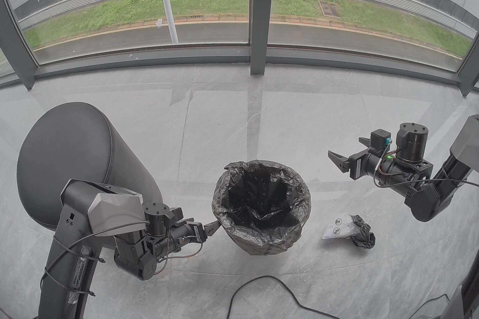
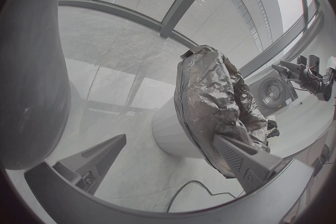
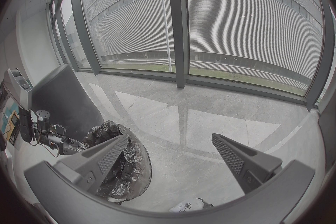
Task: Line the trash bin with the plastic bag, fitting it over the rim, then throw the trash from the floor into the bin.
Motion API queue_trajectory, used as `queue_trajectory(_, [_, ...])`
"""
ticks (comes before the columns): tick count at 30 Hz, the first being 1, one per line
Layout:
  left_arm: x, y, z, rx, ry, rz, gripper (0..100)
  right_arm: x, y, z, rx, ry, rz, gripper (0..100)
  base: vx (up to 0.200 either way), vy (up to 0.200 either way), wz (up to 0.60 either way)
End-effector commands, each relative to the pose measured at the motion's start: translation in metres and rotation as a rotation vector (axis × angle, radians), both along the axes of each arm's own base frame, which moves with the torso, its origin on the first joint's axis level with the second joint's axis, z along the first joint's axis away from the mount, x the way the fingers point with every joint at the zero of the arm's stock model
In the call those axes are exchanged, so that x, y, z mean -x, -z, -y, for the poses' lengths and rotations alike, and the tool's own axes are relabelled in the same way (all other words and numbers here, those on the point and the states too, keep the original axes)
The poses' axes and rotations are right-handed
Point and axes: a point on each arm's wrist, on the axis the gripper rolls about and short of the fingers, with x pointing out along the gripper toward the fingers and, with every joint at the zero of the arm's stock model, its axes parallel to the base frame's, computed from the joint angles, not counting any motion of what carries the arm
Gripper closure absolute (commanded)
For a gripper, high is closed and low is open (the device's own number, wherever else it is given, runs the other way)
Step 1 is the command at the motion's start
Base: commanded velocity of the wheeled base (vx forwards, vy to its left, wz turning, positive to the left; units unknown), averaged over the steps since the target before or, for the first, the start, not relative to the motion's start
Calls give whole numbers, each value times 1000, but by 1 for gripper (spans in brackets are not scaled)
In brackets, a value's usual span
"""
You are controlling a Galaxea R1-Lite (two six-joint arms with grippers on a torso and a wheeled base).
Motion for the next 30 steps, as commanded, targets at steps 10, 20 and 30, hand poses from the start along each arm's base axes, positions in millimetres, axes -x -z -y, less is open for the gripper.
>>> queue_trajectory(10, [-13, -4, 3, -26, -1, -56, 0, 30, 1, 22, 11, 51, -58, 0, 0, 0, 0])
queue_trajectory(20, [25, -48, -9, -56, 38, -53, 0, 15, 71, 78, 167, 121, -265, 0, 0, 0, 0])
queue_trajectory(30, [44, -109, 12, 158, 52, 135, 0, -41, 116, 94, 392, 29, -385, 0, 0, 0, 0])
